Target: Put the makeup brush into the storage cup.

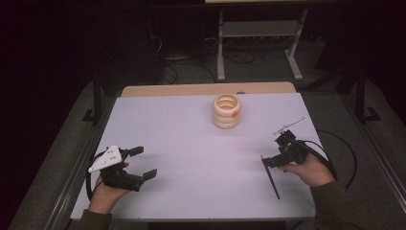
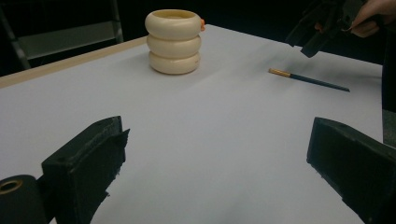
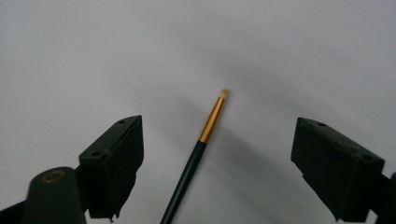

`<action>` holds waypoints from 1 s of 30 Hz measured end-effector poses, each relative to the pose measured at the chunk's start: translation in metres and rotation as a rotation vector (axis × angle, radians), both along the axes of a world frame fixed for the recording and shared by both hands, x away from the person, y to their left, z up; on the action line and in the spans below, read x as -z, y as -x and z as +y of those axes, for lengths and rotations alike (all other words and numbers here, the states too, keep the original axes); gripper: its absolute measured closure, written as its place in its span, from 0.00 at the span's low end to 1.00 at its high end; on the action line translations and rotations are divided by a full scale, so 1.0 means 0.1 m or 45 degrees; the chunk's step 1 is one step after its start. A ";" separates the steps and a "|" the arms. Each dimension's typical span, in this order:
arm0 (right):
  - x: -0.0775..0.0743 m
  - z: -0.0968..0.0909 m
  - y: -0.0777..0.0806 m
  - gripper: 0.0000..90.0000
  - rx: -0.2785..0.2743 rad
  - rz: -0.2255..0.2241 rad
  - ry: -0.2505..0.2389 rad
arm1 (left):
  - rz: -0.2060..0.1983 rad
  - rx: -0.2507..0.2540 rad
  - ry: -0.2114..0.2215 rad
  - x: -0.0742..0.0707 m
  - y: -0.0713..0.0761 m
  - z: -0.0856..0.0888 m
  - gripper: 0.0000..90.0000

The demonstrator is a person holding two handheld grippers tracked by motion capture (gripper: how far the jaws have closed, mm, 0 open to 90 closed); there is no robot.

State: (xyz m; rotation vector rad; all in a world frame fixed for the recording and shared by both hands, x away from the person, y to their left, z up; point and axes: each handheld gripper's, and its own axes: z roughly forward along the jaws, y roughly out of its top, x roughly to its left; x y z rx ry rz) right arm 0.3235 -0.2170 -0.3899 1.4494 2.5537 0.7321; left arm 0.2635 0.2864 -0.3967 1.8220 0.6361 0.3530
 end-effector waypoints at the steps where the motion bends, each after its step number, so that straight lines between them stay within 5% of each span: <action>1: 0.01 0.00 0.00 0.20 -0.003 0.006 -0.004 | -0.001 0.001 0.001 0.00 0.00 0.00 0.04; 30: 0.16 0.04 -0.03 0.46 -0.020 0.177 0.051 | -0.003 0.002 0.001 0.00 0.00 0.00 0.04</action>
